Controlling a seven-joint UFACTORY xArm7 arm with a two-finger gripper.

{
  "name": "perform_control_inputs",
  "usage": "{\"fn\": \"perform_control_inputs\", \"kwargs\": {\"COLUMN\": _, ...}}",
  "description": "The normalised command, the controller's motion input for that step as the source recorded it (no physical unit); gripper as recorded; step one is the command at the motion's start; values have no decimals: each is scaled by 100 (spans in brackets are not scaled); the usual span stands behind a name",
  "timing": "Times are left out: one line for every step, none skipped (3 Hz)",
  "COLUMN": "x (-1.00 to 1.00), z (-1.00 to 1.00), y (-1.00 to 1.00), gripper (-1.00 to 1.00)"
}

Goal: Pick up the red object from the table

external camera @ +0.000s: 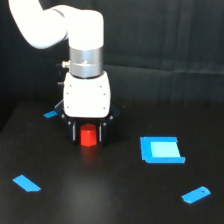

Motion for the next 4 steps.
{"fn": "perform_control_inputs", "kwargs": {"x": 13, "z": -5, "y": -6, "gripper": -100}}
{"fn": "perform_control_inputs", "kwargs": {"x": 3, "z": 7, "y": -6, "gripper": -92}}
{"fn": "perform_control_inputs", "kwargs": {"x": 10, "z": 100, "y": -13, "gripper": -100}}
{"fn": "perform_control_inputs", "kwargs": {"x": -4, "z": 91, "y": -20, "gripper": -100}}
